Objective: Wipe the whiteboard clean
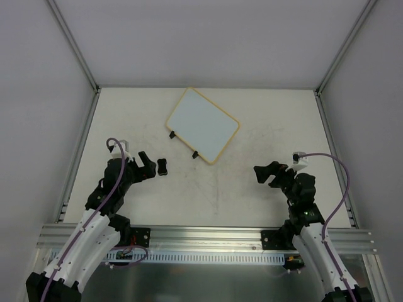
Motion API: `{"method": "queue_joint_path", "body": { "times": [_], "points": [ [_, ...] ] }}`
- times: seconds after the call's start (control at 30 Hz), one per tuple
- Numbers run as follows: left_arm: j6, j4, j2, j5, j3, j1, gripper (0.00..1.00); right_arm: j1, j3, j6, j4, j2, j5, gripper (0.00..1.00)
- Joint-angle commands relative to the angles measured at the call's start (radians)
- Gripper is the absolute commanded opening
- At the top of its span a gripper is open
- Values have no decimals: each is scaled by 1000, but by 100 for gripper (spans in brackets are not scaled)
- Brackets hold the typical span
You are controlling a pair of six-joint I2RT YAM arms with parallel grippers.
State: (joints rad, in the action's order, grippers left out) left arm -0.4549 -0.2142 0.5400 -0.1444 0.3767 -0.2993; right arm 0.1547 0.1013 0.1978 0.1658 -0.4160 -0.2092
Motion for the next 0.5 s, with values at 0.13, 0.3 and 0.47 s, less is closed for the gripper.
{"method": "queue_joint_path", "body": {
  "times": [0.13, 0.3, 0.47],
  "points": [
    [36, 50, -34, -30, -12, 5, 99, 5, 9, -24, 29, 14, 31, 99],
    [41, 52, -44, -24, -13, 3, 99, 5, 3, -18, 28, 34, 37, 99],
    [42, 50, -63, -17, -16, 3, 99, 5, 5, -18, 28, 33, 30, 99]
  ]
}}
